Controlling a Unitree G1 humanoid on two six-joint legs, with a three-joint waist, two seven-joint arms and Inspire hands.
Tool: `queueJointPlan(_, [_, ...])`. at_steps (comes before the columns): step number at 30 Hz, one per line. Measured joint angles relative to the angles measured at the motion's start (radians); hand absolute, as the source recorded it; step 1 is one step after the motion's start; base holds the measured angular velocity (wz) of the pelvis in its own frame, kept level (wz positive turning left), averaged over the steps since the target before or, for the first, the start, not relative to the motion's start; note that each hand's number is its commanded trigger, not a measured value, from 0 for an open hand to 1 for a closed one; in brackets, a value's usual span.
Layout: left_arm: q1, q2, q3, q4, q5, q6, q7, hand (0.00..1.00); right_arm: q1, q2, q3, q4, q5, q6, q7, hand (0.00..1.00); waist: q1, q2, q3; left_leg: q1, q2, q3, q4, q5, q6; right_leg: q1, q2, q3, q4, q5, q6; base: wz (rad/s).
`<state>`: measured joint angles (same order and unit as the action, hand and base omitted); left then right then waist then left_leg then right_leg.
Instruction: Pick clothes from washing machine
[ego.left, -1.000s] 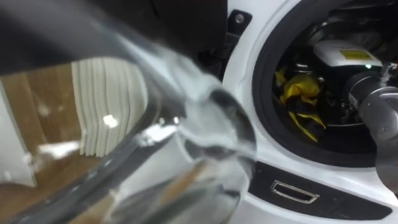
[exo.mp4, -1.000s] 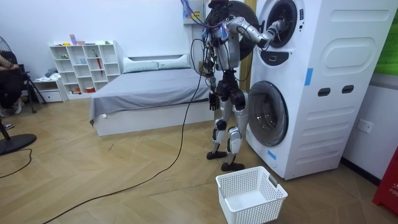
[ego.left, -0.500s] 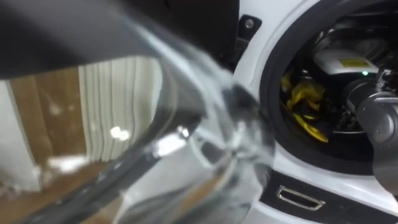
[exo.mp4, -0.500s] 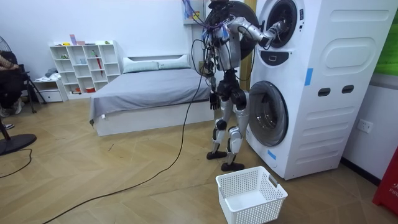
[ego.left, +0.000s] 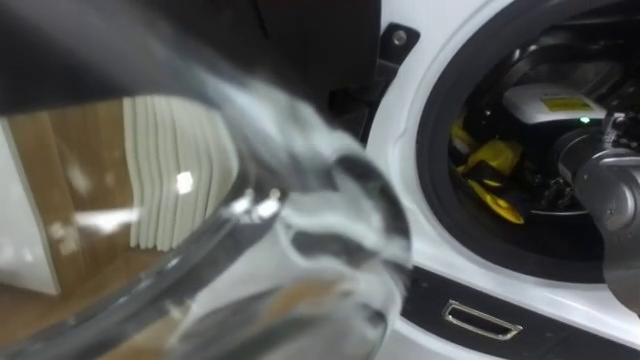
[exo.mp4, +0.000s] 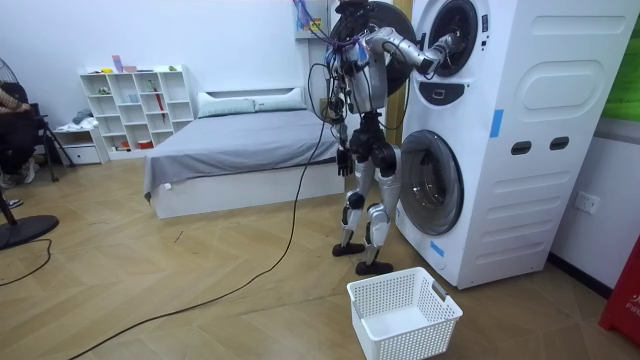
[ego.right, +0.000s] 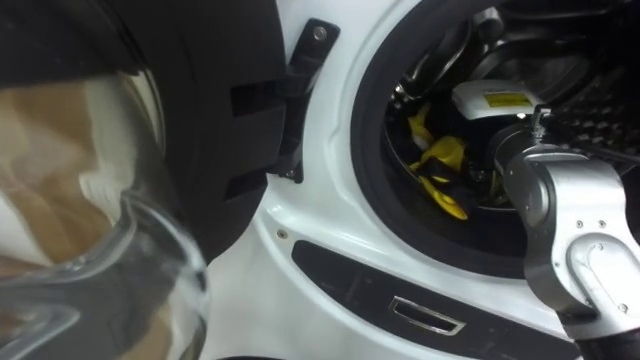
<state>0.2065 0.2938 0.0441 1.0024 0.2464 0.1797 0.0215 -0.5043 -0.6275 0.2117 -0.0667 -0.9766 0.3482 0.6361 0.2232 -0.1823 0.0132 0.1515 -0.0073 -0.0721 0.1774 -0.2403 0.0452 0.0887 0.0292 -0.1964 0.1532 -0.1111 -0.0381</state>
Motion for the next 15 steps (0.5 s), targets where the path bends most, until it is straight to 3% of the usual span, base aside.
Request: queueJointPlan(15, [-0.013,0.0,-0.018,0.0,-0.001,0.001,0.036,0.0,-0.001,0.0,0.0,-0.023,0.004,0.002,0.005,1.0,0.0,0.007,-0.0013,-0.002,0.001,0.007,-0.003,0.0,0.0,-0.005,0.0,0.002,0.003,0.0,0.0,0.0])
